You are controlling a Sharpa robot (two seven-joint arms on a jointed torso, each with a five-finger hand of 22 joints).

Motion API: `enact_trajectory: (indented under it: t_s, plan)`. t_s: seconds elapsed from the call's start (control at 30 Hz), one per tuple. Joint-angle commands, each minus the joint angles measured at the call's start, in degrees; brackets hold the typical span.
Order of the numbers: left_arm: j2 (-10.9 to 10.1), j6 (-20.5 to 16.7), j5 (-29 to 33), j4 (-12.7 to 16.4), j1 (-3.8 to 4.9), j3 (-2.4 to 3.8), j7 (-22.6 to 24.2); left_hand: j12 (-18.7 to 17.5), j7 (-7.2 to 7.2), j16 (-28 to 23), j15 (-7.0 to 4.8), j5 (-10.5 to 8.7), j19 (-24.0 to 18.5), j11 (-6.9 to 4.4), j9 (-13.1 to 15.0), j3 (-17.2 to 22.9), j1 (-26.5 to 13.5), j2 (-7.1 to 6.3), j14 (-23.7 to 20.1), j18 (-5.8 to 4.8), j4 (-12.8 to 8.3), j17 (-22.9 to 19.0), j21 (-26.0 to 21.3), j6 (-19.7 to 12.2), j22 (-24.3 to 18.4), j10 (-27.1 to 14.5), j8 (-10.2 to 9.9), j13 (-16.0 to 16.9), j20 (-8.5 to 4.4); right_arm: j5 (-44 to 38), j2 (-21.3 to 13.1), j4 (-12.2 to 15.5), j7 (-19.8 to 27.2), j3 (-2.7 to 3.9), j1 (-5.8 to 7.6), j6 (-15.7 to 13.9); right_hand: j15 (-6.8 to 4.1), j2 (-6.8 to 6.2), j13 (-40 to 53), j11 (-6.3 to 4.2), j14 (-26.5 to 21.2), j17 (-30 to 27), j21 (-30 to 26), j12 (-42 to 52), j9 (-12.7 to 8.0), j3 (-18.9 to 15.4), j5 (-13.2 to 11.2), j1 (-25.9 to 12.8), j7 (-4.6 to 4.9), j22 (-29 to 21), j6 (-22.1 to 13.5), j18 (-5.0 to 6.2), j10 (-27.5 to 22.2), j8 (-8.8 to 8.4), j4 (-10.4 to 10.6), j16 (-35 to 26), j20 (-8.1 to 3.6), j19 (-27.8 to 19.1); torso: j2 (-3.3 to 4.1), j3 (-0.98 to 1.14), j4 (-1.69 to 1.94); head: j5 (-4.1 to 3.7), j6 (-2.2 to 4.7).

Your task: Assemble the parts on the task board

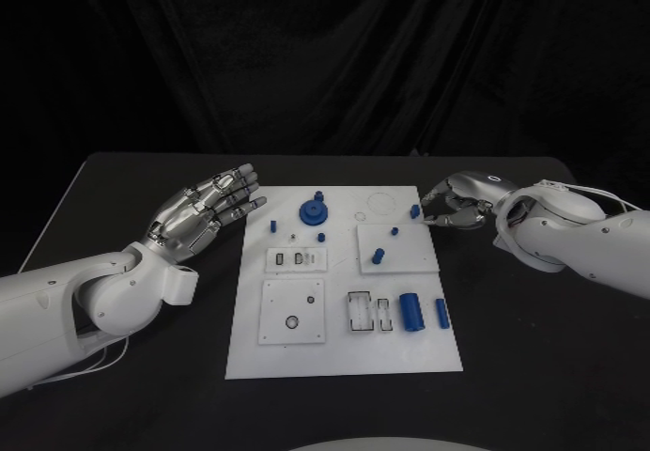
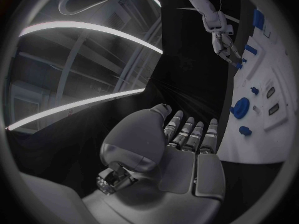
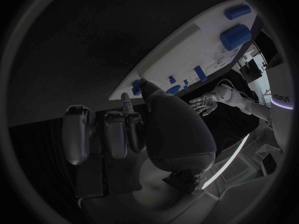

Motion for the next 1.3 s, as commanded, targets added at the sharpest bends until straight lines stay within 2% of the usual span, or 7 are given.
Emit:
enact_trajectory:
  t_s: [0.03,0.47,0.9,1.3]
  plan:
    - [0.03,0.97,0.09,0.0,-0.11,0.05,7.18,0.39,0.2,0.32,0.43,0.33,0.5,0.3,0.08,0.33,-0.66,0.09,0.05,-0.37,-0.1,0.05,0.3,0.26,0.08,0.07,0.25,0.06,-0.09,-0.44,0.38,-0.46,-0.71,0.06,-0.23,-0.96,-0.11,-0.13,15.1,0.0,6.0,15.06,-0.51,0.16,-0.04,-0.07,0.35,0.33,0.3,11.15,-0.24,0.59,6.06,-0.4,0.09,0.11,-0.1,0.7,-0.04,-0.06,0.07,0.0,-0.09]
    - [0.37,1.31,0.1,-0.32,-0.19,0.05,6.75,0.15,0.25,0.17,0.49,0.32,0.46,0.35,0.04,0.74,-0.85,0.05,-0.1,-0.48,-0.13,0.0,0.27,-0.02,0.06,-0.09,0.17,0.01,-0.1,-0.44,1.95,-1.78,-0.53,0.11,-0.36,-0.99,0.0,-0.14,15.1,0.14,5.77,14.57,-1.39,0.16,-0.14,-0.17,0.41,0.53,0.47,10.76,-0.67,0.83,6.06,-0.59,0.07,-0.42,-0.02,0.17,-0.05,0.01,0.16,-0.31,-0.24]
    - [0.39,1.5,0.1,-0.56,-0.29,0.05,6.29,0.03,0.25,0.12,0.52,0.3,0.4,0.4,0.0,1.09,-1.02,0.01,-0.19,-0.54,-0.16,-0.02,0.23,-0.26,0.03,-0.23,0.1,-0.01,-0.12,-0.44,3.23,-2.85,-0.16,0.14,-0.41,-0.87,0.18,0.1,15.1,0.37,5.41,13.84,-2.21,0.16,-0.08,-0.15,1.09,1.01,0.72,10.41,-0.33,1.02,6.06,-0.35,-0.03,-1.23,0.15,-0.27,-0.07,-0.01,0.04,-0.21,-0.33]
    - [0.45,1.84,0.1,-0.74,-0.39,0.05,5.89,0.05,0.26,0.13,0.53,0.3,0.38,0.42,0.01,1.13,-1.05,0.01,-0.2,-0.54,-0.16,-0.02,0.22,-0.22,0.03,-0.22,0.11,-0.01,-0.12,-0.44,4.31,-3.48,0.45,0.16,-0.47,-1.1,0.41,0.3,15.1,0.63,5.35,13.66,-2.67,0.16,1.25,-0.51,1.36,1.49,0.77,10.31,3.47,1.07,6.06,1.6,-0.03,-1.44,0.4,-0.28,-0.08,-0.02,0.08,-0.21,-0.57]
